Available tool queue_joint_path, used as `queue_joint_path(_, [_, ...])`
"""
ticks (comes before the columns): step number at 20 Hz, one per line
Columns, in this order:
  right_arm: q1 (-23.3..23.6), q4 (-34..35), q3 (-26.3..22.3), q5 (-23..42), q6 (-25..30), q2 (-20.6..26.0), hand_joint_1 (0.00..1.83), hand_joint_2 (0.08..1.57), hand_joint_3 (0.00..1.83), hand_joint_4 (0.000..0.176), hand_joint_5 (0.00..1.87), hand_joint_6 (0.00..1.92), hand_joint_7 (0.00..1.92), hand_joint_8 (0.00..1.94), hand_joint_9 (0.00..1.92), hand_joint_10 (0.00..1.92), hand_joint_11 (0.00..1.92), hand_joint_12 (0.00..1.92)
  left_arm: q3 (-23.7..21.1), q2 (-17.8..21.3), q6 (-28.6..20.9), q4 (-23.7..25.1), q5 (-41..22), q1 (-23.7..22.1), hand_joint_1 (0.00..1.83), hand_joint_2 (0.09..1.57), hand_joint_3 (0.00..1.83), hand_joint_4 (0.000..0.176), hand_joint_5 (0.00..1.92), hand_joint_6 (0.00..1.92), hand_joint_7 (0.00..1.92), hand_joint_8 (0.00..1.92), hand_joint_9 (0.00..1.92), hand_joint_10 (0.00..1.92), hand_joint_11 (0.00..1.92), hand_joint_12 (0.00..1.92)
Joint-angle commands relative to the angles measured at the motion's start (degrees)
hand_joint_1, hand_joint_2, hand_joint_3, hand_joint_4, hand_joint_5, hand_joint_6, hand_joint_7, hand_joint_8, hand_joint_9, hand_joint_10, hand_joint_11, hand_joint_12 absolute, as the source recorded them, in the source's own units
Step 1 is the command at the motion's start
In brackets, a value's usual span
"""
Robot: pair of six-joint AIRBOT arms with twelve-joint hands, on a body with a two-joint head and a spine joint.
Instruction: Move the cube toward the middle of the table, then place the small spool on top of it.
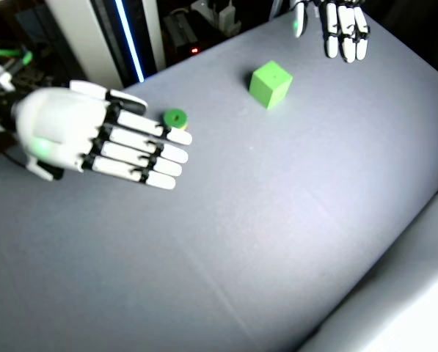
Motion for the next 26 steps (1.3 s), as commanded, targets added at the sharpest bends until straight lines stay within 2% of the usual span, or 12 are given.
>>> queue_joint_path(1, [0.47, 0.83, 0.19, 7.18, 0.47, 0.13, 0.75, 1.31, 0.0, 0.0, 0.49, 0.0, 0.5, 0.01, 0.49, 0.01, 0.24, 0.7, 0.23, -0.09, -0.33, 0.46, -6.92, -0.08, 0.6, 0.98, 0.0, 0.097, 0.34, 0.0, 0.14, 0.0, 0.11, 0.0, 0.0, 0.3])
queue_joint_path(3, [0.47, 0.83, 0.19, 7.17, 0.47, 0.13, 0.78, 1.31, 0.0, 0.0, 0.5, 0.0, 0.5, 0.0, 0.48, 0.01, 0.22, 0.69, 0.23, -0.19, -0.86, 1.21, -6.41, -0.08, 0.59, 0.97, 0.0, 0.112, 0.32, 0.0, 0.15, 0.0, 0.11, 0.0, 0.0, 0.27])
queue_joint_path(5, [0.47, 0.8, 0.18, 7.01, 0.47, 0.12, 0.75, 1.31, 0.0, 0.0, 0.5, 0.0, 0.5, 0.0, 0.48, 0.0, 0.22, 0.68, 0.04, -0.21, -1.72, 3.4, -5.1, -0.22, 0.6, 0.88, 0.01, 0.166, 0.3, 0.0, 0.14, 0.0, 0.13, 0.0, 0.0, 0.41])
queue_joint_path(6, [0.47, 0.77, 0.18, 6.96, 0.47, 0.12, 0.74, 1.32, 0.0, 0.0, 0.5, 0.0, 0.49, 0.0, 0.47, 0.0, 0.21, 0.67, -0.01, -0.22, -1.72, 4.47, -3.79, -0.62, 0.6, 0.84, 0.0, 0.174, 0.3, 0.0, 0.15, 0.0, 0.15, 0.01, 0.0, 0.49])
queue_joint_path(8, [0.47, 0.77, 0.19, 6.93, 0.47, 0.04, 0.7, 1.33, 0.0, 0.0, 0.48, 0.0, 0.47, 0.0, 0.43, 0.0, 0.15, 0.7, 0.54, -0.78, -1.72, 6.54, -0.25, -1.94, 0.56, 0.8, 0.0, 0.176, 0.27, 0.0, 0.15, 0.0, 0.14, 0.0, 0.0, 0.37])
queue_joint_path(15, [0.57, 0.72, 0.22, 6.93, 0.47, 0.01, 0.66, 1.33, 0.0, 0.0, 0.49, 0.0, 0.49, 0.0, 0.45, 0.0, 0.23, 0.61, 4.14, -5.57, 2.4, 9.16, 11.6, -9.98, 0.65, 0.74, 0.0, 0.176, 0.2, 0.0, 0.11, 0.0, 0.22, 0.0, 0.0, 0.8])
queue_joint_path(21, [0.56, 0.7, 0.27, 6.89, 0.47, -0.04, 0.68, 1.32, 0.0, 0.0, 0.5, 0.0, 0.49, 0.0, 0.45, 0.0, 0.23, 0.57, 6.63, -9.2, 8.53, 7.16, 18.31, -14.14, 0.75, 0.77, 0.0, 0.175, 0.23, 0.0, 0.21, 0.01, 0.3, 0.01, 0.0, 0.88])
queue_joint_path(22, [0.56, 0.7, 0.3, 6.85, 0.47, -0.06, 0.71, 1.33, 0.0, 0.0, 0.51, 0.0, 0.51, 0.0, 0.47, 0.0, 0.22, 0.68, 6.8, -9.46, 9.5, 6.78, 19.08, -14.5, 0.82, 0.84, 0.0, 0.127, 0.34, 0.0, 0.37, 0.01, 0.48, 0.03, 0.08, 1.06])
queue_joint_path(23, [0.56, 0.7, 0.33, 6.78, 0.47, -0.08, 0.71, 1.33, 0.0, 0.0, 0.51, 0.0, 0.51, 0.0, 0.47, 0.0, 0.22, 0.68, 7.18, -9.87, 9.66, 6.53, 19.62, -14.72, 0.82, 0.84, 0.0, 0.127, 0.34, 0.0, 0.37, 0.01, 0.48, 0.03, 0.08, 1.06])
queue_joint_path(24, [0.56, 0.66, 0.36, 6.71, 0.47, -0.12, 0.72, 1.33, 0.0, 0.0, 0.51, 0.0, 0.51, 0.0, 0.48, 0.0, 0.22, 0.69, 7.55, -10.25, 9.52, 6.11, 19.69, -14.76, 0.87, 0.88, 0.0, 0.104, 0.42, 0.0, 0.48, 0.01, 0.58, 0.04, 0.15, 1.11])
queue_joint_path(25, [0.56, 0.62, 0.38, 6.66, 0.47, -0.15, 0.73, 1.32, 0.0, 0.0, 0.52, 0.0, 0.51, 0.0, 0.48, 0.0, 0.22, 0.7, 7.7, -10.42, 9.06, 5.97, 19.3, -14.77, 0.92, 0.98, 0.01, 0.04, 0.65, 0.02, 0.79, 0.06, 0.83, 0.19, 0.35, 1.24])
queue_joint_path(26, [0.56, 0.59, 0.41, 6.6, 0.47, -0.17, 0.74, 1.32, 0.0, 0.0, 0.52, 0.0, 0.51, 0.0, 0.48, 0.0, 0.22, 0.71, 7.84, -10.58, 8.28, 6.06, 18.64, -14.94, 1.2, 1.06, 0.01, 0.0, 0.94, 0.55, 1.04, 0.8, 1.01, 0.59, 0.61, 1.46])
